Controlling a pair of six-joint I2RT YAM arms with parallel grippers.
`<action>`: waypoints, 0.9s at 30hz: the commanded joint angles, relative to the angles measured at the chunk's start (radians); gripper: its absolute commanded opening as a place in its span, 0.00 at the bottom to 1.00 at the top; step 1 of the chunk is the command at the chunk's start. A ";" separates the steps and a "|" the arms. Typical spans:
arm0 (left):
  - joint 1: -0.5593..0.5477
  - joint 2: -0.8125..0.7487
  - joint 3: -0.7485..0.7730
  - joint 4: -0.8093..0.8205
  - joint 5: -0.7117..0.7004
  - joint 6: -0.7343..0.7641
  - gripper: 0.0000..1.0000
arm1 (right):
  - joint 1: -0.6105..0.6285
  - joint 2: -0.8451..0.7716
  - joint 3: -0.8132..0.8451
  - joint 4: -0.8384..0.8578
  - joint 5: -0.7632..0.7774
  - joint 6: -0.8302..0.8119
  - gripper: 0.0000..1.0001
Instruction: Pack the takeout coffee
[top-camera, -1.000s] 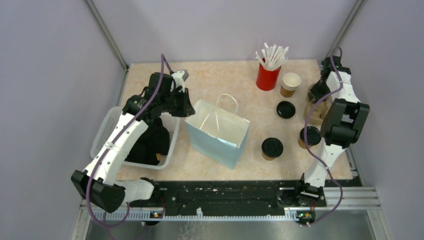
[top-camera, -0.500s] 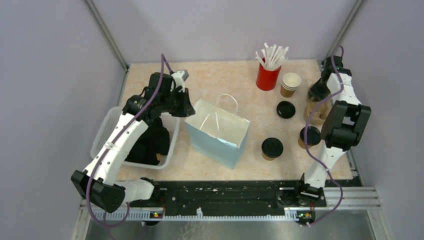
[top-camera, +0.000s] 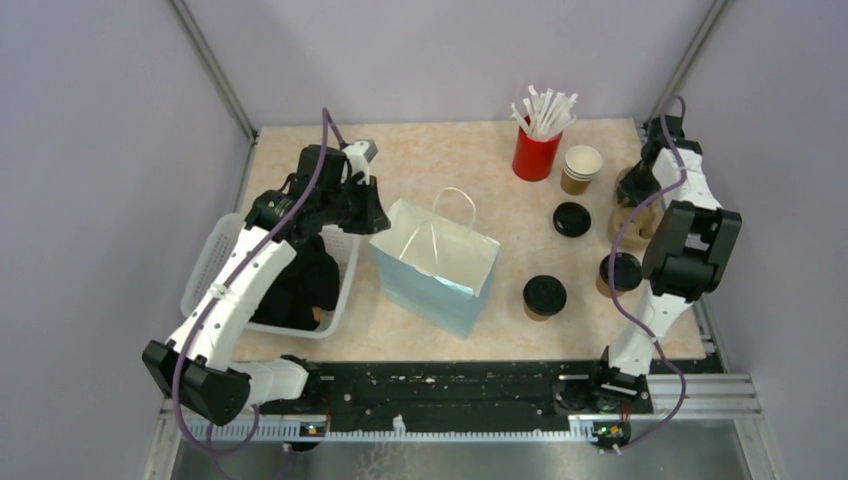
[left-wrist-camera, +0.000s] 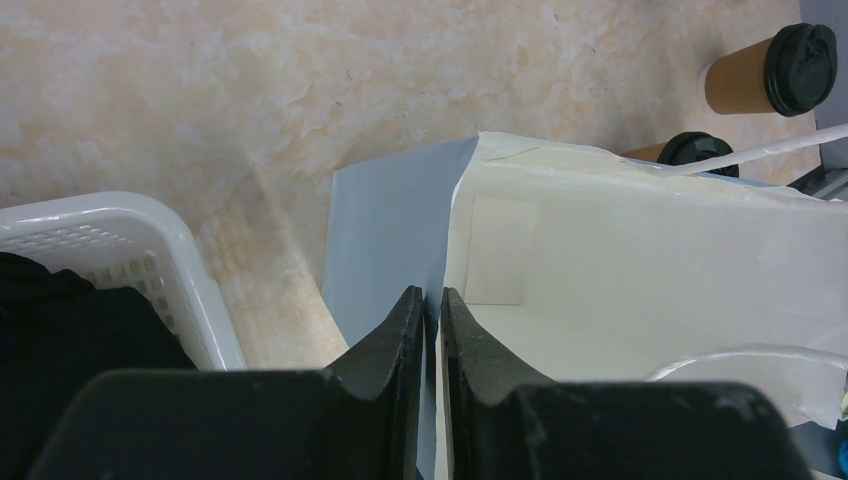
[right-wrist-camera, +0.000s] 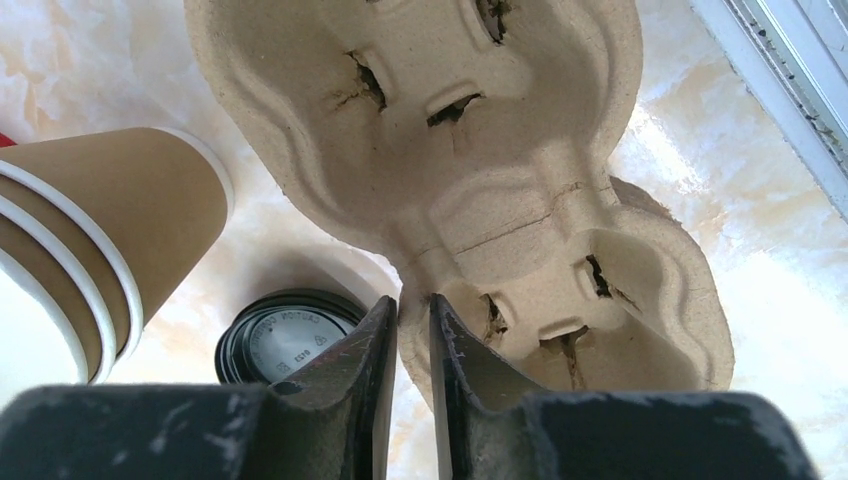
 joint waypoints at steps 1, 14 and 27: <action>-0.002 -0.002 0.032 0.021 -0.003 0.020 0.18 | -0.013 -0.017 0.009 0.016 0.010 0.006 0.17; -0.002 -0.002 0.030 0.021 -0.004 0.019 0.18 | -0.027 -0.056 0.020 0.005 -0.007 0.050 0.00; -0.002 -0.004 0.021 0.029 0.007 0.019 0.18 | -0.029 -0.228 -0.066 0.098 0.036 0.088 0.00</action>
